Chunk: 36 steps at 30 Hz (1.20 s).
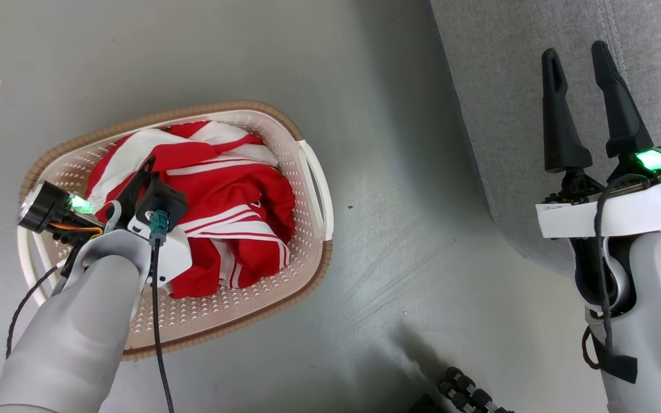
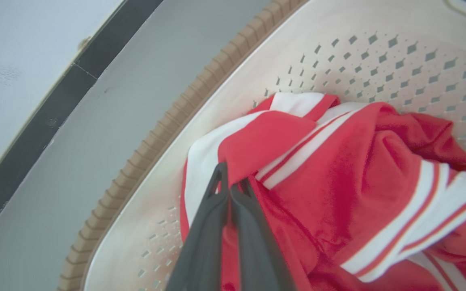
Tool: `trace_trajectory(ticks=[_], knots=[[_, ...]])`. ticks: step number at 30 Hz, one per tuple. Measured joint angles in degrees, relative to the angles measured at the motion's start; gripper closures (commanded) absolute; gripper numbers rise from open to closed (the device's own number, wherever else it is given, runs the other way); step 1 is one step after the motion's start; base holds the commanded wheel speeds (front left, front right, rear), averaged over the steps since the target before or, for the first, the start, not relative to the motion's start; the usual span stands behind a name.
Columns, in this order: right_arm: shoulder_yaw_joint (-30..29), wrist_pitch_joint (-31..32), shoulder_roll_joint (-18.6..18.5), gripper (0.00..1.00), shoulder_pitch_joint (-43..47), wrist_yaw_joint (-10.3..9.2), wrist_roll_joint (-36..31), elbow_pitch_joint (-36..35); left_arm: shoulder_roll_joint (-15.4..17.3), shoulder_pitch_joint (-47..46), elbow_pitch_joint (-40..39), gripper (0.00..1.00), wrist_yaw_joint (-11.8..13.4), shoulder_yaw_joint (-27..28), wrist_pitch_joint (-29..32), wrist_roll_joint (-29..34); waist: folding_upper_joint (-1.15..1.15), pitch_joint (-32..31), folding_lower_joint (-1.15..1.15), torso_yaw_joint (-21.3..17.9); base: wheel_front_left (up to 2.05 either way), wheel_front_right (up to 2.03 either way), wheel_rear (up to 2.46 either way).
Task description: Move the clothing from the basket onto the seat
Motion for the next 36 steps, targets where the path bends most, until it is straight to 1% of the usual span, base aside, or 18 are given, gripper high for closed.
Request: trace_trajectory(ticks=[6, 16, 17, 18, 19, 27, 36], knots=[[1.76, 0.0, -0.09, 0.0, -0.16, 0.0, -2.08, 0.87, -0.36, 0.07, -2.83, 1.0, 0.0, 0.48, -1.08, -1.46, 0.0, -1.76, 0.0, 1.32, 0.0, 0.0, 0.0], [5.2, 0.0, -0.23, 0.0, -1.15, 0.0, -5.2, 2.88, -0.99, 2.2, -10.01, 1.0, 0.0, -0.02, -1.57, -2.43, 0.0, -5.76, 0.0, 4.09, 0.0, 0.0, 0.0], [5.44, -0.01, -0.22, 0.0, -1.15, 0.0, -5.48, 3.14, -0.81, 2.65, -11.22, 1.0, -0.01, 0.0, -1.57, -2.71, 0.0, -6.23, 0.0, 4.4, 0.0, 0.0, 0.0], [5.73, 0.0, -0.25, 0.0, -1.16, 0.0, -6.27, 3.87, -0.55, 3.69, -15.67, 1.0, 0.0, 0.05, -1.57, -3.26, 0.0, -7.68, 0.0, 5.32, 0.0, 0.0, 0.0], [5.79, 0.0, -0.25, 0.0, -1.16, 0.0, -6.71, 4.04, -0.35, 3.9, -17.08, 1.0, 0.01, 0.08, -1.57, -3.31, 0.0, -8.18, 0.0, 5.62, 0.0, 0.0, 0.0], [6.33, -0.01, -0.35, 0.0, -1.12, 0.0, -8.87, 5.81, 1.6, 6.87, -26.57, 1.0, 1.2, 0.38, -1.58, -3.59, 0.0, -12.52, 0.0, 8.06, 0.0, 0.0, 0.0], [6.15, 0.0, -1.59, 0.0, -0.71, 0.0, -9.39, 7.48, 4.6, 10.33, -37.31, 1.0, 3.45, 1.94, -1.59, -4.27, 0.0, -18.01, 0.0, 10.74, 0.0, 0.0, 0.0]])
